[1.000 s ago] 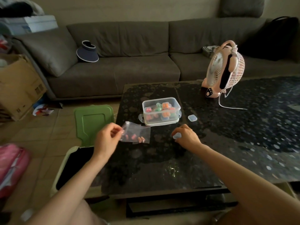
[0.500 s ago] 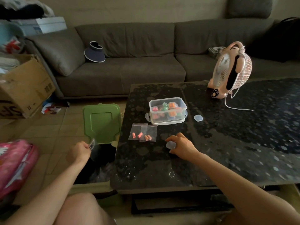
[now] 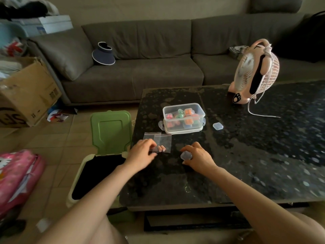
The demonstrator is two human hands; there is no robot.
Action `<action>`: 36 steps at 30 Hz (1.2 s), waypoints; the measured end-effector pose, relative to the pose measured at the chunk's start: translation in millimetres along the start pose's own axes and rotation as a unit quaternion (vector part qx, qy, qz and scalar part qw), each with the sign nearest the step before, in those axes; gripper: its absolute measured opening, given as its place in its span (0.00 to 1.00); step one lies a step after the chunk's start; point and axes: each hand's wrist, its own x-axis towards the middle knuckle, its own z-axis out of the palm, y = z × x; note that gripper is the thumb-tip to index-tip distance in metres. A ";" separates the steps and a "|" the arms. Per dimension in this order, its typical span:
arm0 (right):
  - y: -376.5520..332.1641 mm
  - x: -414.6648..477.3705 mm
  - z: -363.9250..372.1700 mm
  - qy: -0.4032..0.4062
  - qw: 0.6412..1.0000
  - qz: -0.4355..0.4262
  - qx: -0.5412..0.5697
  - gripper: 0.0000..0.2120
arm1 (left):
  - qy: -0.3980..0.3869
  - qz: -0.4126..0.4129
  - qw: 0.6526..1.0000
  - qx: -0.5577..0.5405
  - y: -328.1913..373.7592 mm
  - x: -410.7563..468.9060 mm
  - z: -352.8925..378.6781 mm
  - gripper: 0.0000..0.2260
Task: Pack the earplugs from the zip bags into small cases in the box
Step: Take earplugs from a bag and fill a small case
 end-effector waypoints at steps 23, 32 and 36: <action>-6.7 1.9 -35.7 -0.093 0.840 0.038 0.534 0.10 | 0.046 -0.172 0.776 -0.605 64.9 -6.4 -6.6 0.06; -14.9 -12.9 -40.4 -0.059 0.942 0.021 0.330 0.08 | 0.060 -0.156 0.909 -0.381 55.7 -17.8 -2.7 0.08; -19.2 -17.4 -31.1 -0.044 0.973 -0.034 0.224 0.02 | -0.016 -0.073 0.933 -0.352 61.1 -20.1 3.2 0.14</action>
